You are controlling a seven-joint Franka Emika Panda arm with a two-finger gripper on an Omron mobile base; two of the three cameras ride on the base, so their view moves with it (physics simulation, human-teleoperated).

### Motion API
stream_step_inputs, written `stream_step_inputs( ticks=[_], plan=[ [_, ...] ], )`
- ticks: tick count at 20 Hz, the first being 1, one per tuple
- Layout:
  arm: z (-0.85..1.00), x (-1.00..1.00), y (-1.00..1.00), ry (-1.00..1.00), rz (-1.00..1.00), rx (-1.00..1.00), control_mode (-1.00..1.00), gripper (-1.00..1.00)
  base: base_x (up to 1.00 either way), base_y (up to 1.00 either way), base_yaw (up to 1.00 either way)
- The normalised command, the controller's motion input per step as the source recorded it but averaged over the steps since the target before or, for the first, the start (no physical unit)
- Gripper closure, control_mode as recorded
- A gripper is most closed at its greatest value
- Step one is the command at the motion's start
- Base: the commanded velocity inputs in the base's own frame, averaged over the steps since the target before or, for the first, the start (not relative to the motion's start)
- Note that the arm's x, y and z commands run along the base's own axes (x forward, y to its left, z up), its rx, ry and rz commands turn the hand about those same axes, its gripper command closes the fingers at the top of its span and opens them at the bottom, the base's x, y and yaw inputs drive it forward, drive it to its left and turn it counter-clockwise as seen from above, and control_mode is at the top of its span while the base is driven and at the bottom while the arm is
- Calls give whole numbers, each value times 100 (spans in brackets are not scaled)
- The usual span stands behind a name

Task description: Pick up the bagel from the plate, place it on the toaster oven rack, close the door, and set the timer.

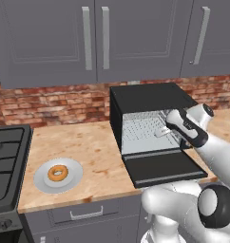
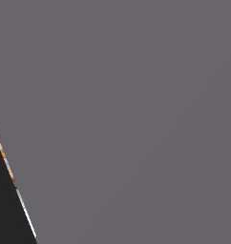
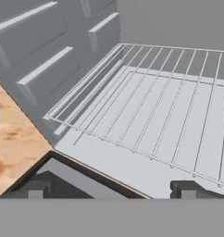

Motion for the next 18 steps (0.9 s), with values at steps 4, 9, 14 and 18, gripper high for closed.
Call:
stream_step_inputs(
  ticks=[4,9,14,18],
  plan=[
    [-14,64,0,0,3,0,-100,-100,0,0,0],
    [-17,41,0,0,0,2,-100,-100,0,0,0],
    [-16,34,0,0,0,7,-100,-100,0,0,0],
    [-21,27,0,0,0,6,-100,-100,0,0,0]
  ],
)
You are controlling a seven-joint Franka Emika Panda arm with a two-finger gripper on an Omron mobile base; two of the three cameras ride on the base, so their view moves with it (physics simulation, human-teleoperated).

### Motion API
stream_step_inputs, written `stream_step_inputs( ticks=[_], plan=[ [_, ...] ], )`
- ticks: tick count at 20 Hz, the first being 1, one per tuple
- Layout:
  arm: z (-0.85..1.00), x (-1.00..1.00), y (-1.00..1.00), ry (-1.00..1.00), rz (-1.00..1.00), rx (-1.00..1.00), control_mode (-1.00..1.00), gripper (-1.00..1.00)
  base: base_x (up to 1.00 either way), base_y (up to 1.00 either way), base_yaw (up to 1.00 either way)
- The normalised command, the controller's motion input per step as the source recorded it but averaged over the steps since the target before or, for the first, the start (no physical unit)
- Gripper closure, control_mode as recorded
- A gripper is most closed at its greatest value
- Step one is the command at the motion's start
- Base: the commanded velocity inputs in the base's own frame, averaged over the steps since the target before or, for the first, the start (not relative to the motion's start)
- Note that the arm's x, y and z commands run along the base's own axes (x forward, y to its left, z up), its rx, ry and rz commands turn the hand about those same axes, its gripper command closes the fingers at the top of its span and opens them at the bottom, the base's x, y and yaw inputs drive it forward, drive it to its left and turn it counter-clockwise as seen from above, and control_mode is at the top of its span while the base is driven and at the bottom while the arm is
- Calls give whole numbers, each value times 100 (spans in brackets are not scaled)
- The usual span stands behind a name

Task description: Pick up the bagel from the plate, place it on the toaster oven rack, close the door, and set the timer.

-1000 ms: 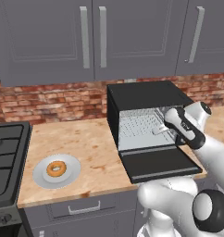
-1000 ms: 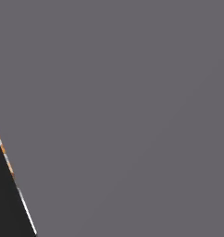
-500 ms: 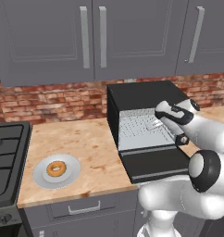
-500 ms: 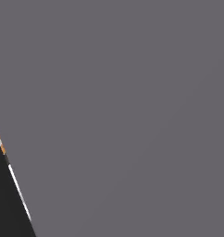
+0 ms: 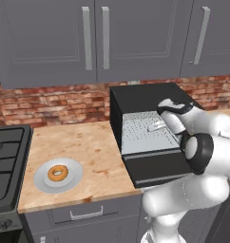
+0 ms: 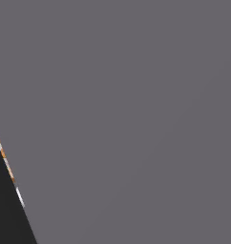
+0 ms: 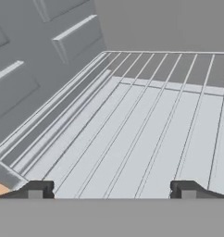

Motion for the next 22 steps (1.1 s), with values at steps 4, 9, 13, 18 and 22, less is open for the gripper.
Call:
stream_step_inputs(
  ticks=[4,9,13,18,22],
  plan=[
    [-21,24,0,0,0,5,-100,-100,0,0,0],
    [-17,25,0,0,0,4,-100,-100,0,0,0],
    [-16,26,0,0,0,3,-100,-100,0,0,0],
    [-31,4,0,3,0,1,-100,-100,0,0,0],
    [-48,-13,0,14,0,0,-100,-100,0,0,0]
  ],
)
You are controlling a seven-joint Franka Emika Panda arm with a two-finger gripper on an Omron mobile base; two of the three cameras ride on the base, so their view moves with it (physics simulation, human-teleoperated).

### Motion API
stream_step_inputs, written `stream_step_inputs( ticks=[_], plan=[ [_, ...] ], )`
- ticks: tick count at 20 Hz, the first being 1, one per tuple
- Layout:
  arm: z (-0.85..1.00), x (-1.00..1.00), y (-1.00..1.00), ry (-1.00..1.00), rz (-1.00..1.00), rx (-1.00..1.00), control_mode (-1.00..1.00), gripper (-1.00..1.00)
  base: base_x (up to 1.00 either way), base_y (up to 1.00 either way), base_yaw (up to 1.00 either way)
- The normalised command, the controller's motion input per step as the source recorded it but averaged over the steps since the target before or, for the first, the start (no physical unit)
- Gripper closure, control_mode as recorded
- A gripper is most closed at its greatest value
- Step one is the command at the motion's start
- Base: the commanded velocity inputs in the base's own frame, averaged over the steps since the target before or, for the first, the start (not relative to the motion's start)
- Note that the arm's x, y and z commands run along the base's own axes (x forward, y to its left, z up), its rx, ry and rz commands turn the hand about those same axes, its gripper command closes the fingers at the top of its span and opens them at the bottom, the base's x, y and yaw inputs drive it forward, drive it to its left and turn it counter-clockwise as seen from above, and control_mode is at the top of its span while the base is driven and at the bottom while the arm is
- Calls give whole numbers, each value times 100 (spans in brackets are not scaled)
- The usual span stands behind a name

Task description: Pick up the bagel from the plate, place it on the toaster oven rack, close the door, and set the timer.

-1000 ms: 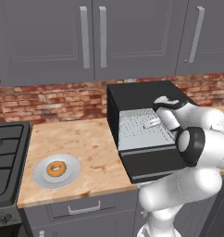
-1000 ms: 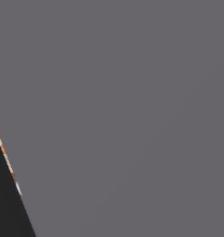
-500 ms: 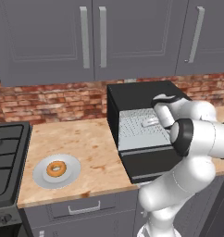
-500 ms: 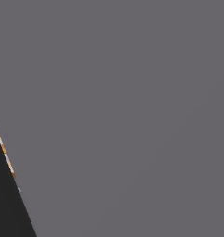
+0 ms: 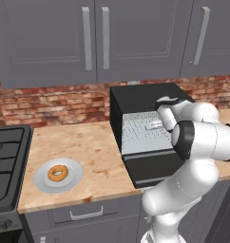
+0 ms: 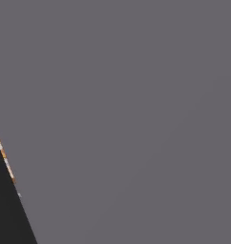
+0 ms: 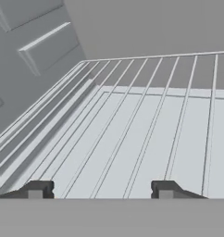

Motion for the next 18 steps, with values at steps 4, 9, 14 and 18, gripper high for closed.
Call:
stream_step_inputs(
  ticks=[4,9,14,18],
  plan=[
    [-56,-38,0,20,0,0,-100,-100,0,0,0],
    [-72,-65,0,16,0,0,-100,-100,0,0,0],
    [-89,-93,0,14,0,0,-100,-100,0,0,0],
    [-93,-100,0,14,0,0,-100,-100,0,0,0]
  ],
)
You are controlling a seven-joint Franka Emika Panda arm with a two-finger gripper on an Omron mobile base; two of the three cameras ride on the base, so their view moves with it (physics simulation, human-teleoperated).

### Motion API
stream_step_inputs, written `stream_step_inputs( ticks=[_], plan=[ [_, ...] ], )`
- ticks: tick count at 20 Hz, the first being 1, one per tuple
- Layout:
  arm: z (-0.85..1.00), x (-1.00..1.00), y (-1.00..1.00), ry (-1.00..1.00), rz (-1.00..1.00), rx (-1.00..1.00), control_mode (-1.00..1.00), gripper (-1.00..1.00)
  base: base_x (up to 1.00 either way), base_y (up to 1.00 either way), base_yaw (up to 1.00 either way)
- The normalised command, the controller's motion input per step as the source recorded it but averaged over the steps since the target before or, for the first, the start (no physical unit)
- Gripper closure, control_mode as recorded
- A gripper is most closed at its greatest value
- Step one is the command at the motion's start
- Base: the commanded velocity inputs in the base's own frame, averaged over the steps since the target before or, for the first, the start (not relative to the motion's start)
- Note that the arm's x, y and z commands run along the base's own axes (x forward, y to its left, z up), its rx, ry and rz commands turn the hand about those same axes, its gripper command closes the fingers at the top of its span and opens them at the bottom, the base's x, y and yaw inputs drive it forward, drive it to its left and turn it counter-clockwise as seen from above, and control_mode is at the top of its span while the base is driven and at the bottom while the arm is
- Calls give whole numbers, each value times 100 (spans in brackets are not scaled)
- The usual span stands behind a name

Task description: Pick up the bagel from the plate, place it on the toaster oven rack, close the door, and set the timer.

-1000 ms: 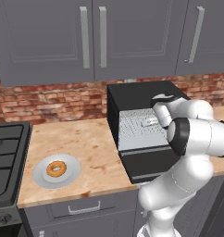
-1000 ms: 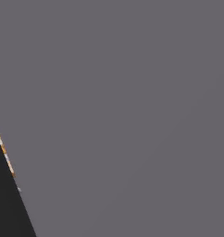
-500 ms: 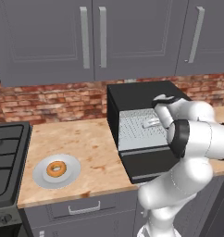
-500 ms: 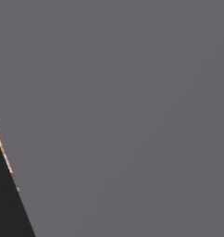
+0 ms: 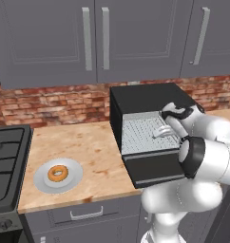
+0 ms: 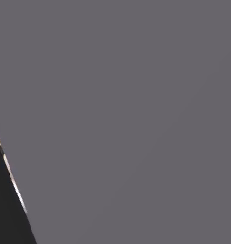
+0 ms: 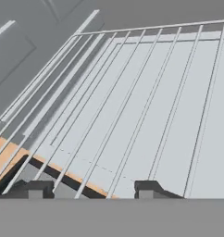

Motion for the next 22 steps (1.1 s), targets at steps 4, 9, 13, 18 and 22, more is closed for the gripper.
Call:
stream_step_inputs(
  ticks=[4,9,13,18,22],
  plan=[
    [-92,-100,0,13,0,0,-100,-100,0,0,0],
    [-92,-99,0,13,0,0,-100,-100,0,0,0],
    [-33,-66,20,5,-3,0,-100,-100,0,0,0],
    [94,-41,75,-9,-1,0,-100,-100,0,0,0],
    [100,-41,99,-3,-4,-6,-100,-100,0,0,0]
  ],
)
